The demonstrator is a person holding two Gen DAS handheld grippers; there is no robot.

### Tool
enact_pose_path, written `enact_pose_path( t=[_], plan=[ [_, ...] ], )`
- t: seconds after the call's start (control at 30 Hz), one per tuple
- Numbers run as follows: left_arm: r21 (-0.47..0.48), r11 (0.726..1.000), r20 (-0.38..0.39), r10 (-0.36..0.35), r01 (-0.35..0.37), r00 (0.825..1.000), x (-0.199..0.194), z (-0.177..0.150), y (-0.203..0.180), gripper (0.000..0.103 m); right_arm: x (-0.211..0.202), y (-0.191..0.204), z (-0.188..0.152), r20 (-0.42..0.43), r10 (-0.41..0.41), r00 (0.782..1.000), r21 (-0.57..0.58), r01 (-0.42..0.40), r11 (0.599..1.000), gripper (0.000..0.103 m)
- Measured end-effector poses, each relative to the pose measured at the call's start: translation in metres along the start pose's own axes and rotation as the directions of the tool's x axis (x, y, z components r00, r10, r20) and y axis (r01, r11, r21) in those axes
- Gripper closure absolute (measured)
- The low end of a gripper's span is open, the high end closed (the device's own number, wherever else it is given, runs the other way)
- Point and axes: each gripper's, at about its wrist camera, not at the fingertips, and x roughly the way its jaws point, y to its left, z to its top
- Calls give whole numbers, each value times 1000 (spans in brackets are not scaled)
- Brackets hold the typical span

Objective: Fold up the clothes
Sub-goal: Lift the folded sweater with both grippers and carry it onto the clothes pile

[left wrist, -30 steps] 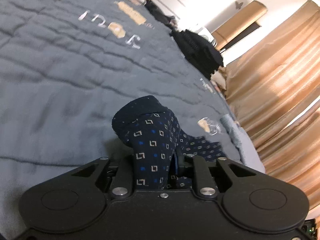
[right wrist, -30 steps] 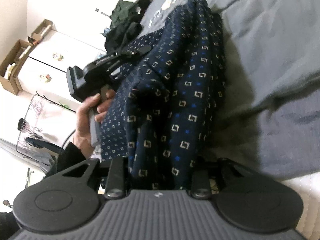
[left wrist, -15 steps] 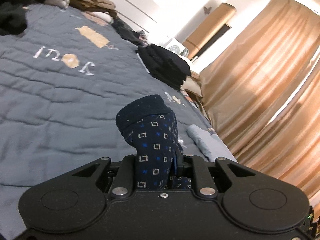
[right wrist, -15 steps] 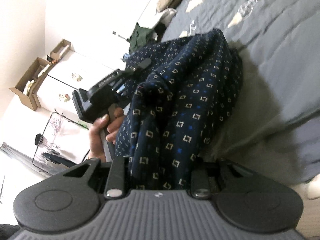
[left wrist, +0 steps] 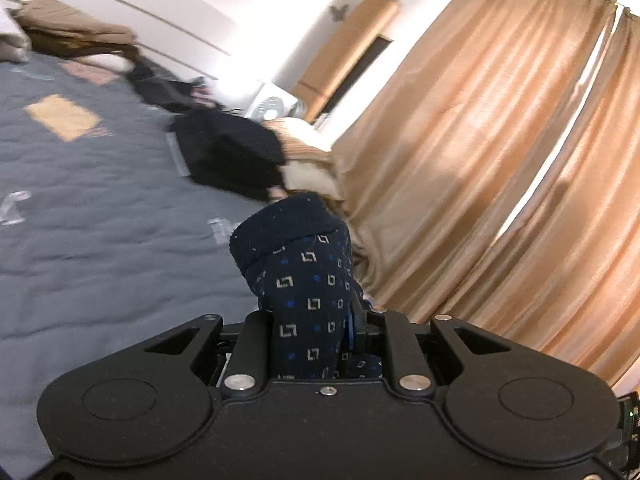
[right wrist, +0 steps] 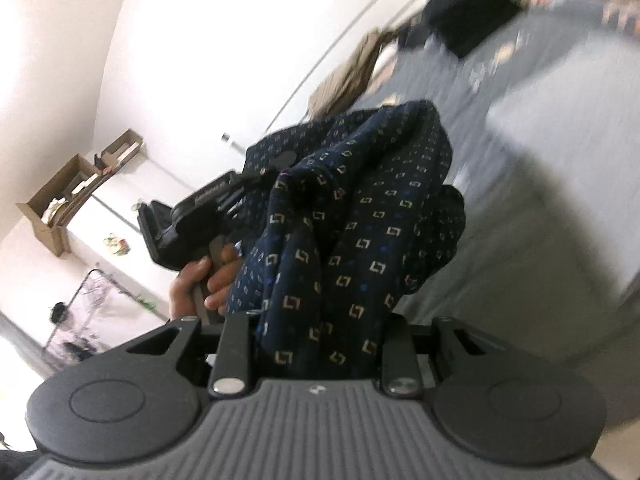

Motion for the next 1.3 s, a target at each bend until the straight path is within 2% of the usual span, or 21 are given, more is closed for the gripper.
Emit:
enact_pose_path(
  t=[0.17, 0.27, 0.33, 0.43, 0.5, 0.53, 0.57, 0.6, 0.67, 0.73, 0.83, 0.93, 1.03, 1.17, 1.3],
  plan=[
    [21, 999, -29, -40, 41, 999, 87, 15, -33, 86, -55, -45, 66, 51, -90, 995, -24, 92, 996, 76],
    [14, 999, -72, -43, 45, 996, 143, 5, -41, 86, -69, -90, 89, 51, -146, 988, 15, 145, 989, 76],
    [8, 1000, -120, -19, 21, 993, 180, -11, -38, 86, -71, -123, 97, 41, -186, 982, 47, 184, 982, 76],
    [11, 999, -194, 45, -43, 980, 228, -34, -24, 86, -64, -185, 97, 3, -266, 964, 114, 264, 958, 75],
    [22, 991, -249, 131, -129, 960, 252, -51, -10, 84, -54, -216, 92, -48, -321, 946, 128, 324, 937, 73],
    [34, 982, -257, 190, -188, 948, 259, -57, -4, 81, -50, -225, 90, -60, -325, 944, 123, 330, 936, 72],
    [40, 974, -252, 226, -224, 941, 260, -62, 2, 73, -50, -232, 87, -56, -307, 950, 128, 311, 942, 72],
    [35, 971, -239, 237, -236, 942, 256, -65, 6, 66, -53, -236, 84, -47, -279, 959, 140, 283, 949, 70],
    [24, 969, -219, 245, -245, 944, 241, -65, 15, 65, -58, -238, 85, -52, -269, 962, 137, 274, 952, 66],
    [28, 964, -203, 263, -263, 943, 224, -56, 16, 66, -63, -232, 90, -69, -300, 952, 85, 305, 949, 59],
    [4, 964, -149, 262, -265, 953, 182, -40, 13, 62, -86, -224, 96, -69, -339, 938, 58, 343, 937, 57],
    [19, 972, -120, 234, -234, 965, 136, -38, -1, 53, -116, -215, 104, -39, -369, 929, 46, 370, 928, 56],
    [46, 978, -118, 207, -203, 971, 101, -49, -22, 51, -142, -198, 106, 29, -390, 920, 56, 388, 920, 55],
    [52, 982, -115, 188, -184, 975, 57, -82, -58, 51, -153, -169, 95, 104, -392, 914, 60, 387, 920, 55],
    [-7, 984, -80, 175, -177, 981, 8, -114, -95, 47, -143, -134, 74, 105, -383, 918, 39, 381, 924, 54]
  ],
)
